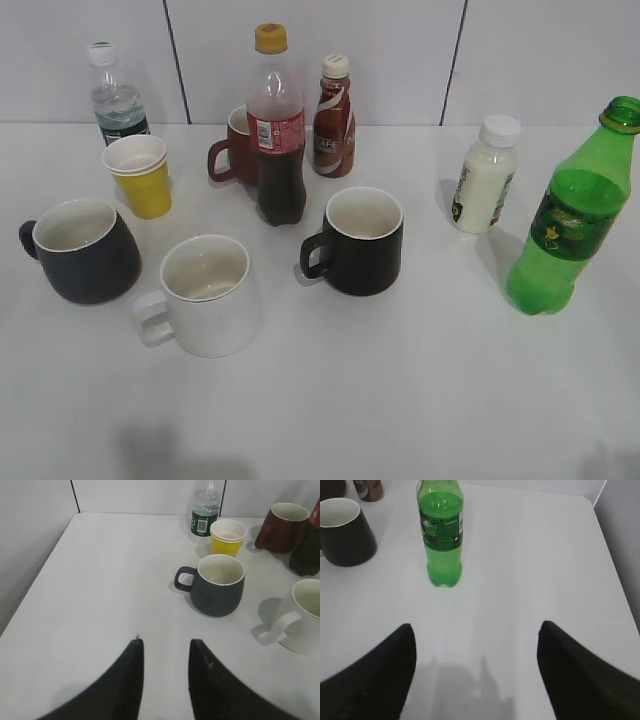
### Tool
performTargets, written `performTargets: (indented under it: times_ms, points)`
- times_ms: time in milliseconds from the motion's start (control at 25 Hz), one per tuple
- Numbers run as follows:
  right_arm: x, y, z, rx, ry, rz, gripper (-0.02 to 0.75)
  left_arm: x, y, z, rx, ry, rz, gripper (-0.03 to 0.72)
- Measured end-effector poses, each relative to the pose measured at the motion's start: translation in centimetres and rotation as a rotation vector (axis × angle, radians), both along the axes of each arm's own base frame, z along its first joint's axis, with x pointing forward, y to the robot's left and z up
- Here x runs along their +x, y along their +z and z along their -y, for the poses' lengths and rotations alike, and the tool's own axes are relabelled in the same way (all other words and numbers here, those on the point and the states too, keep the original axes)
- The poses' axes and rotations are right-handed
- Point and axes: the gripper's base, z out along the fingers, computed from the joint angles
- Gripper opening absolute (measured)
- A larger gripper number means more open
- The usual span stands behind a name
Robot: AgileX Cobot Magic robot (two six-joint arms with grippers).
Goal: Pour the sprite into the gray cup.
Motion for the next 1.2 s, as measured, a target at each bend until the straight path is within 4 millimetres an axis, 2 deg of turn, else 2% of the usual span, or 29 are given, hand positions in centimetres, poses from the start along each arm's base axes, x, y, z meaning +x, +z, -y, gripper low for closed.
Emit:
performTargets:
  times_ms: [1200]
  points:
    - [0.0,0.0,0.0,0.0,0.0,0.0,0.564,0.0,0.0,0.0,0.0,0.0,0.0,0.239]
